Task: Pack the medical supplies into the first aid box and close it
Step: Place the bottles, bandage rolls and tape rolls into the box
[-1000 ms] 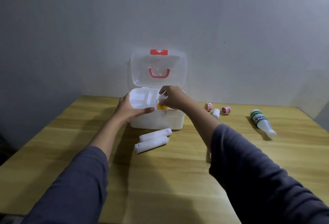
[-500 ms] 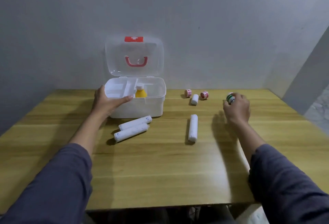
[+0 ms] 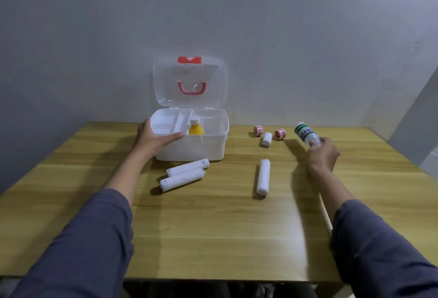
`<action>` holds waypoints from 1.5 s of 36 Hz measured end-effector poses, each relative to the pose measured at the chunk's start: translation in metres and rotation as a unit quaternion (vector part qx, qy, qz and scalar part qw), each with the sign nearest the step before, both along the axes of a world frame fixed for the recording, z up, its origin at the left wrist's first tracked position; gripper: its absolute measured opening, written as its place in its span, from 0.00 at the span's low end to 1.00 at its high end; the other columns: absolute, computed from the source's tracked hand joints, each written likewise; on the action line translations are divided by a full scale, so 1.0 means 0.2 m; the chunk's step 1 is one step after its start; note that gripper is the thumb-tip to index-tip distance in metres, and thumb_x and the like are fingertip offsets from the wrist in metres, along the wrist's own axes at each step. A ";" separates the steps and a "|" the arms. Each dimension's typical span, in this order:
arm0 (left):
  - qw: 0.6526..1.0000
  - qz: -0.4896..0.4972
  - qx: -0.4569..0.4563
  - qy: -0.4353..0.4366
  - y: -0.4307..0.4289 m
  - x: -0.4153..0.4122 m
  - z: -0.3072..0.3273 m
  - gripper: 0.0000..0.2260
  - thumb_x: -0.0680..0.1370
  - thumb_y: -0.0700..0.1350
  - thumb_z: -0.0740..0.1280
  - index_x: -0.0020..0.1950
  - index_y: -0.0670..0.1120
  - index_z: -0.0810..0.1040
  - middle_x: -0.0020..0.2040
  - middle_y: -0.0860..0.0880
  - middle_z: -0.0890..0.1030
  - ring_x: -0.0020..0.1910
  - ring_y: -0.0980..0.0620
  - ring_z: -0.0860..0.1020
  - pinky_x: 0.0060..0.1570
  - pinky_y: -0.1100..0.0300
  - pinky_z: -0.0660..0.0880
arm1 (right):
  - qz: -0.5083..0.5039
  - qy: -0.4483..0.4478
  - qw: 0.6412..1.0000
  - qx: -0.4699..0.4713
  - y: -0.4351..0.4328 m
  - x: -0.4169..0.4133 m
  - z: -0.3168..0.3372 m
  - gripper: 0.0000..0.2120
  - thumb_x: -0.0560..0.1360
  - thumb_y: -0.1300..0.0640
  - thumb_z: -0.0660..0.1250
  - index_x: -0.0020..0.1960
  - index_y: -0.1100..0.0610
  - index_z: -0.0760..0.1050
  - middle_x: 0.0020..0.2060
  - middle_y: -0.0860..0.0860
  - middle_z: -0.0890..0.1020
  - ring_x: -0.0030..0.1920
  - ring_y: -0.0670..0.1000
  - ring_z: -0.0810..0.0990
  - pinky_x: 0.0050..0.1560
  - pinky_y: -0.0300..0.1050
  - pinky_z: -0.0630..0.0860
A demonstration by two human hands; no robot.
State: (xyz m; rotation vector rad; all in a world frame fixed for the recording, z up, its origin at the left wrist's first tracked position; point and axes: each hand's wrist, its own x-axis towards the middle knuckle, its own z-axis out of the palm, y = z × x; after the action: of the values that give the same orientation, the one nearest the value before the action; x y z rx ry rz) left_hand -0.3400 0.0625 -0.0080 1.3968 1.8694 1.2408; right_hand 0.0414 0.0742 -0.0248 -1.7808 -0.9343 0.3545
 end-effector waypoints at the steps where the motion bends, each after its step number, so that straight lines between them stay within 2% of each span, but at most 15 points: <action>1: 1.000 0.000 -0.004 0.000 -0.01 0.00 0.01 0.55 0.49 0.65 0.77 0.72 0.49 0.64 0.71 0.47 0.66 0.69 0.47 0.67 0.66 0.48 0.69 | 0.012 -0.003 1.000 0.017 0.00 -0.03 0.03 0.14 0.77 0.62 0.61 0.60 0.66 0.73 0.56 0.66 0.78 0.55 0.63 0.77 0.56 0.52 0.72; 4: 1.000 0.000 -0.009 -0.002 -0.01 0.00 0.02 0.57 0.45 0.68 0.74 0.72 0.49 0.65 0.70 0.47 0.68 0.68 0.47 0.68 0.65 0.48 0.70 | 0.074 -0.030 0.995 0.066 0.02 -0.12 0.16 0.15 0.77 0.60 0.63 0.61 0.65 0.73 0.54 0.65 0.80 0.52 0.61 0.79 0.51 0.49 0.74; 7: 1.000 -0.007 -0.018 -0.003 -0.01 -0.01 0.02 0.58 0.45 0.69 0.75 0.71 0.49 0.65 0.70 0.47 0.68 0.68 0.47 0.69 0.65 0.47 0.70 | 0.154 -0.054 0.981 0.108 0.01 -0.24 0.30 0.16 0.76 0.58 0.65 0.61 0.65 0.74 0.50 0.60 0.81 0.48 0.55 0.79 0.41 0.37 0.76; 10: 1.000 -0.009 -0.021 0.001 -0.02 0.00 0.03 0.56 0.48 0.66 0.76 0.72 0.48 0.64 0.71 0.46 0.67 0.68 0.46 0.68 0.65 0.47 0.70 | 0.214 -0.094 0.964 0.125 0.02 -0.36 0.42 0.15 0.73 0.55 0.69 0.56 0.63 0.78 0.48 0.62 0.84 0.48 0.58 0.82 0.47 0.48 0.78; 14: 1.000 -0.009 -0.017 -0.003 -0.02 0.00 0.03 0.56 0.47 0.67 0.76 0.71 0.48 0.66 0.70 0.47 0.69 0.68 0.47 0.68 0.65 0.48 0.70 | 0.290 -0.136 0.941 0.108 0.01 -0.55 0.52 0.12 0.71 0.55 0.71 0.50 0.61 0.79 0.43 0.59 0.84 0.41 0.54 0.81 0.37 0.42 0.74; 17: 1.000 -0.014 -0.016 -0.005 -0.01 -0.02 0.02 0.58 0.43 0.70 0.75 0.70 0.49 0.67 0.68 0.47 0.71 0.67 0.48 0.70 0.64 0.48 0.72 | 0.320 -0.201 0.922 0.084 0.02 -0.66 0.55 0.12 0.70 0.55 0.72 0.48 0.62 0.79 0.44 0.59 0.83 0.43 0.55 0.79 0.40 0.45 0.74; 20: 1.000 -0.009 -0.009 0.001 -0.03 0.01 0.04 0.55 0.48 0.67 0.76 0.71 0.48 0.66 0.69 0.46 0.69 0.68 0.46 0.69 0.65 0.48 0.70 | 0.351 -0.234 0.905 0.051 0.04 -0.73 0.55 0.12 0.70 0.58 0.72 0.50 0.63 0.78 0.48 0.60 0.82 0.42 0.54 0.76 0.41 0.46 0.74; 24: 1.000 0.001 0.003 0.012 -0.01 0.02 0.02 0.44 0.62 0.55 0.79 0.73 0.46 0.63 0.71 0.44 0.64 0.70 0.45 0.65 0.66 0.50 0.67 | 0.378 -0.273 0.885 0.019 0.05 -0.80 0.51 0.13 0.70 0.58 0.71 0.52 0.64 0.77 0.50 0.62 0.81 0.47 0.59 0.79 0.42 0.47 0.75; 28: 1.000 -0.001 0.012 0.014 0.00 0.01 0.00 0.43 0.63 0.54 0.79 0.73 0.46 0.63 0.72 0.45 0.64 0.70 0.45 0.65 0.65 0.51 0.67 | 0.402 -0.299 0.865 -0.016 0.05 -0.85 0.46 0.15 0.71 0.57 0.71 0.55 0.63 0.75 0.52 0.61 0.80 0.49 0.61 0.79 0.49 0.52 0.78; 33: 1.000 -0.003 0.020 0.010 0.00 0.01 -0.01 0.45 0.63 0.55 0.78 0.74 0.47 0.61 0.73 0.45 0.62 0.71 0.45 0.63 0.66 0.50 0.67 | 0.424 -0.311 0.850 -0.036 0.05 -0.91 0.40 0.14 0.73 0.58 0.69 0.56 0.63 0.75 0.53 0.61 0.80 0.50 0.58 0.79 0.44 0.45 0.73; 39: 1.000 -0.001 0.011 0.013 -0.01 0.01 -0.01 0.46 0.64 0.57 0.78 0.75 0.47 0.59 0.73 0.45 0.61 0.71 0.45 0.63 0.66 0.49 0.68 | 0.419 -0.298 0.857 -0.016 0.07 -0.94 0.35 0.13 0.74 0.59 0.67 0.57 0.62 0.75 0.55 0.61 0.80 0.53 0.59 0.77 0.44 0.42 0.68; 45: 1.000 -0.003 0.003 0.012 -0.01 0.01 0.00 0.46 0.64 0.57 0.77 0.75 0.47 0.57 0.73 0.45 0.60 0.72 0.45 0.62 0.66 0.50 0.67 | 0.419 -0.283 0.863 -0.007 0.07 -0.93 0.33 0.14 0.73 0.57 0.69 0.57 0.61 0.75 0.55 0.59 0.80 0.49 0.54 0.76 0.44 0.44 0.71; 47: 1.000 -0.002 0.000 0.015 -0.02 0.02 0.00 0.46 0.65 0.57 0.77 0.76 0.47 0.56 0.73 0.45 0.60 0.72 0.45 0.62 0.67 0.50 0.66 | 0.415 -0.287 0.863 0.012 0.05 -0.93 0.33 0.16 0.74 0.57 0.68 0.60 0.61 0.74 0.58 0.59 0.78 0.55 0.56 0.76 0.50 0.46 0.75; 50: 1.000 0.002 -0.004 0.011 -0.01 0.02 0.01 0.47 0.64 0.56 0.77 0.76 0.46 0.56 0.74 0.45 0.59 0.72 0.45 0.62 0.67 0.51 0.65 | 0.393 -0.302 0.865 0.080 -0.01 -0.95 0.33 0.17 0.75 0.56 0.66 0.62 0.60 0.72 0.62 0.57 0.72 0.63 0.55 0.71 0.60 0.46 0.71; 54: 0.999 -0.007 -0.021 0.023 0.00 0.01 0.02 0.48 0.64 0.58 0.77 0.76 0.45 0.54 0.75 0.44 0.58 0.73 0.45 0.61 0.68 0.49 0.65 | 0.410 -0.281 0.848 0.183 -0.15 -0.99 0.29 0.12 0.75 0.58 0.65 0.57 0.60 0.75 0.55 0.55 0.75 0.56 0.53 0.74 0.58 0.46 0.73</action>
State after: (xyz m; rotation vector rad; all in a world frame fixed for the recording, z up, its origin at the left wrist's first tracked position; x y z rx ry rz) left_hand -0.3372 0.0621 -0.0045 1.4247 1.9027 1.1644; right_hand -0.1565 0.0438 0.0335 -1.0504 -2.0398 0.1497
